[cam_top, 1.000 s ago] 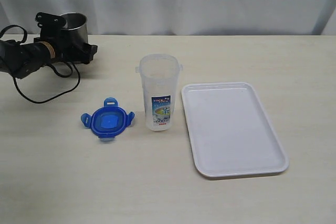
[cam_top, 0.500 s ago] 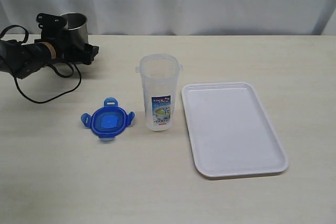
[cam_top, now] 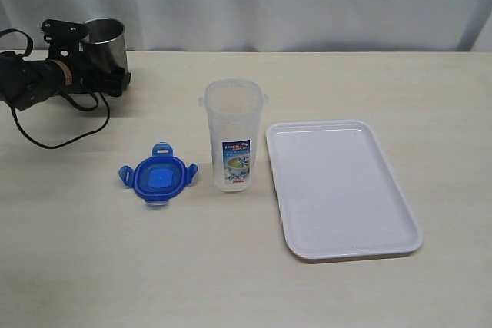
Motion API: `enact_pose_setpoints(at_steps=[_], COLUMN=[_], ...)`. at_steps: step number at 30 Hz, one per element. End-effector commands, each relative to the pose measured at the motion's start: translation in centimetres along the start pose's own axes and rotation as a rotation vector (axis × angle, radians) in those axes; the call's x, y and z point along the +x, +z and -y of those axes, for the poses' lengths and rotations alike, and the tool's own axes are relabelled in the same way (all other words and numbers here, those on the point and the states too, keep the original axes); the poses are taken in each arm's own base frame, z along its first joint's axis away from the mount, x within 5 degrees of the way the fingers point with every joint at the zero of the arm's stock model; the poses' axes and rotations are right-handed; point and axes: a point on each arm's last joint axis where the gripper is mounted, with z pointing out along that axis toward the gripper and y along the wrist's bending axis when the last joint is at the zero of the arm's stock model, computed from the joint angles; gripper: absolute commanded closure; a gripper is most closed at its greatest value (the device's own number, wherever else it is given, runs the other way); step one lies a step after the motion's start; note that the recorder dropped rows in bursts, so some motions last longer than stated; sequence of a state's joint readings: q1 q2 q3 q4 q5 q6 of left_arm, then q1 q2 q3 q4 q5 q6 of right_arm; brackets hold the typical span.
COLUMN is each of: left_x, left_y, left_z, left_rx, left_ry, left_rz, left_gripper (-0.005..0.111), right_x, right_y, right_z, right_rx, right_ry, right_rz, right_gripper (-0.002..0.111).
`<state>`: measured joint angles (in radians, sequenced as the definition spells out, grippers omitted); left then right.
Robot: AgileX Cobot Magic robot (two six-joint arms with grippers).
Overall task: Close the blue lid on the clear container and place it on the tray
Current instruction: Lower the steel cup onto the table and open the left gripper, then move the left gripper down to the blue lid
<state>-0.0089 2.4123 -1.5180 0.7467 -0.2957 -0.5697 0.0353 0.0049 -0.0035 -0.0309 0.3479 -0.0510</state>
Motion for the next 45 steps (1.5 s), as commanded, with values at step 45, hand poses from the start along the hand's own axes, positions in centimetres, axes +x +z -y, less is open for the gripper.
enact_pose_setpoints(at_steps=[45], left_x=[2.3], left_y=[-16.9], left_z=[4.2], left_rx=[-0.024], left_ry=[-0.386], left_rz=[-0.229], left_gripper=[0.006], right_x=[0.1], right_y=[0.0], right_z=[0.0], right_rx=[-0.003], right_ry=[-0.003], right_rz=[0.004], right_gripper=[0.104])
